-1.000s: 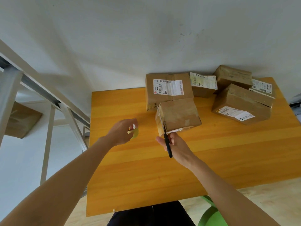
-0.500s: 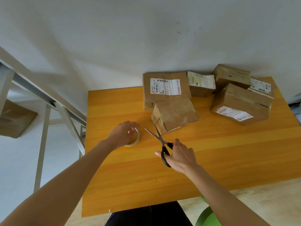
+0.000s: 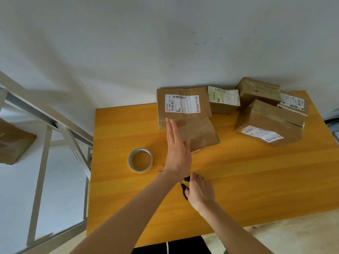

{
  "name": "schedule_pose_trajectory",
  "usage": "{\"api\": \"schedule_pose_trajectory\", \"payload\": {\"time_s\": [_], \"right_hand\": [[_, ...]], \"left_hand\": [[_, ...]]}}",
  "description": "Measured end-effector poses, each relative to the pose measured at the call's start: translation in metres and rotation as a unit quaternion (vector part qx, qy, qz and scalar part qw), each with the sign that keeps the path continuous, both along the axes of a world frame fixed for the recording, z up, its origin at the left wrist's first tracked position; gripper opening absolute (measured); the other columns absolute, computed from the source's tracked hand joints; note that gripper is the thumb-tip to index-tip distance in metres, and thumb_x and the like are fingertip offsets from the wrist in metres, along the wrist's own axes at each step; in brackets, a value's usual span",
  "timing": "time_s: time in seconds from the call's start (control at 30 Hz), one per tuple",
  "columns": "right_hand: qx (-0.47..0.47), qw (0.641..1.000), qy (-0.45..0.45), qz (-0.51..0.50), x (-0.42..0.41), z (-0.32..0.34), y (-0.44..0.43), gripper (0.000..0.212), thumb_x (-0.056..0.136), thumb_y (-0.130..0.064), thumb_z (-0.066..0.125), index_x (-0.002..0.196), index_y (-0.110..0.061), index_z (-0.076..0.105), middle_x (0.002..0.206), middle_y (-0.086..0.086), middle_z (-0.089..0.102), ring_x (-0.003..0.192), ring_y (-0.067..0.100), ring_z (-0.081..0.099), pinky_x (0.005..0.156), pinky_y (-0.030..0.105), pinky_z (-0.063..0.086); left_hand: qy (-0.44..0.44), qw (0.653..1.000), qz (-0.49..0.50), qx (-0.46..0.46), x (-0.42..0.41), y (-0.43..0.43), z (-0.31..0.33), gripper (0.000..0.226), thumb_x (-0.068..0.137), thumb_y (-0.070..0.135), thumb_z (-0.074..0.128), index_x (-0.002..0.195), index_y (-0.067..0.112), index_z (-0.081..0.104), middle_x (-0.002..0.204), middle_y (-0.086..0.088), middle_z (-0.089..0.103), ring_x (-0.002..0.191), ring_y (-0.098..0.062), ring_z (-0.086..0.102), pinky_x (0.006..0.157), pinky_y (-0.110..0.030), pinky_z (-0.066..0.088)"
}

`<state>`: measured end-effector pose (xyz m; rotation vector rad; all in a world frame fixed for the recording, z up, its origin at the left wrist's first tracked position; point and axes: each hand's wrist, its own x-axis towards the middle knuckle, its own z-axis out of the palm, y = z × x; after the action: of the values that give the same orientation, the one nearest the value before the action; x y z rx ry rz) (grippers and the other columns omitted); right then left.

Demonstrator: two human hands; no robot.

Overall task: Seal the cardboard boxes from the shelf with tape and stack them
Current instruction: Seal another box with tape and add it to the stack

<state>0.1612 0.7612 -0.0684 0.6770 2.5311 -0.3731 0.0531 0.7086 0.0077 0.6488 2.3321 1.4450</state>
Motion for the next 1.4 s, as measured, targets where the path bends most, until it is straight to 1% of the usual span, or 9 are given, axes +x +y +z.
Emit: {"api": "schedule_pose_trajectory", "payload": {"time_s": [0.4,0.57,0.63,0.73,0.8,1.0,1.13,1.27,1.4], "right_hand": [[-0.013,0.996,0.019,0.083,0.003,-0.01,0.006,0.03,0.098,-0.024,0.055,0.123,-0.009,0.047,0.124,0.007,0.055,0.109,0.02,0.058,0.082,0.028,0.049],[-0.033,0.993,0.028,0.114,0.005,-0.012,0.012,0.033,0.097,-0.031,0.056,0.121,-0.009,0.048,0.122,0.006,0.055,0.109,0.021,0.056,0.08,0.029,0.046],[-0.067,0.993,0.044,0.087,0.004,-0.008,0.017,0.027,0.097,-0.038,0.054,0.108,-0.013,0.053,0.11,0.002,0.057,0.097,0.019,0.057,0.07,0.028,0.043],[-0.125,0.982,0.13,-0.061,0.001,0.001,0.035,0.032,0.097,-0.032,0.055,0.07,-0.025,0.04,0.069,-0.009,0.045,0.056,0.005,0.04,0.047,0.016,0.027],[-0.148,0.958,0.193,-0.154,-0.003,0.01,0.05,0.042,0.096,-0.016,0.055,0.064,-0.03,0.032,0.059,-0.014,0.036,0.048,0.003,0.033,0.041,0.015,0.029],[-0.192,0.843,0.375,-0.335,-0.021,0.035,0.08,0.016,0.102,-0.013,0.042,0.102,-0.015,0.058,0.097,0.003,0.062,0.098,0.027,0.06,0.074,0.032,0.045],[-0.294,0.801,0.417,-0.313,-0.038,0.055,0.077,0.037,0.106,-0.029,0.034,0.132,-0.015,0.055,0.126,-0.003,0.061,0.117,0.008,0.054,0.096,0.021,0.044],[-0.402,0.797,0.393,-0.219,-0.051,0.06,0.061,0.049,0.101,-0.046,0.03,0.147,-0.031,0.036,0.147,-0.024,0.034,0.14,-0.005,0.026,0.113,0.015,0.022],[-0.423,0.817,0.357,-0.159,-0.069,0.052,0.038,0.046,0.105,-0.041,0.027,0.15,-0.033,0.028,0.148,-0.034,0.022,0.141,-0.014,0.01,0.118,0.021,0.012]], "left_hand": [[-0.067,0.996,0.022,0.055,0.0,0.006,-0.008,0.055,0.104,0.013,0.025,0.146,0.036,-0.002,0.155,0.006,-0.028,0.143,-0.006,-0.02,0.108,-0.008,0.006],[-0.129,0.988,0.064,0.051,0.0,0.009,0.0,0.051,0.104,0.011,0.027,0.141,0.045,0.017,0.158,0.002,-0.019,0.146,-0.012,-0.014,0.12,-0.042,0.008],[0.017,0.993,0.061,-0.095,0.003,0.009,0.002,0.053,0.103,0.013,0.028,0.149,0.035,0.015,0.158,-0.007,-0.02,0.145,-0.02,-0.018,0.119,-0.049,0.001],[0.297,0.927,-0.057,-0.219,0.008,0.02,0.004,0.056,0.099,0.027,0.029,0.152,0.015,0.016,0.159,-0.014,-0.009,0.146,-0.027,-0.013,0.118,-0.051,-0.005],[0.346,0.885,-0.13,-0.285,0.005,0.034,0.006,0.065,0.098,0.05,0.024,0.153,0.017,0.011,0.159,-0.013,-0.008,0.146,-0.027,-0.012,0.117,-0.053,-0.006],[0.298,0.87,-0.114,-0.375,0.0,0.052,0.004,0.054,0.086,0.075,0.024,0.123,0.04,0.039,0.156,-0.01,0.011,0.145,-0.039,-0.002,0.102,-0.074,-0.008],[0.276,0.901,-0.052,-0.33,-0.001,0.042,0.007,0.041,0.088,0.064,0.03,0.113,0.036,0.046,0.158,-0.016,0.01,0.145,-0.04,-0.004,0.105,-0.072,-0.004],[0.192,0.942,-0.017,-0.276,-0.012,0.015,0.009,0.077,0.073,0.058,0.032,0.145,0.042,0.011,0.159,-0.002,-0.015,0.145,-0.023,-0.019,0.108,-0.068,-0.01],[0.124,0.961,0.022,-0.247,-0.018,-0.01,0.009,0.084,0.075,0.06,0.029,0.144,0.048,-0.018,0.157,0.009,-0.021,0.144,-0.017,-0.022,0.111,-0.063,-0.008]]}}
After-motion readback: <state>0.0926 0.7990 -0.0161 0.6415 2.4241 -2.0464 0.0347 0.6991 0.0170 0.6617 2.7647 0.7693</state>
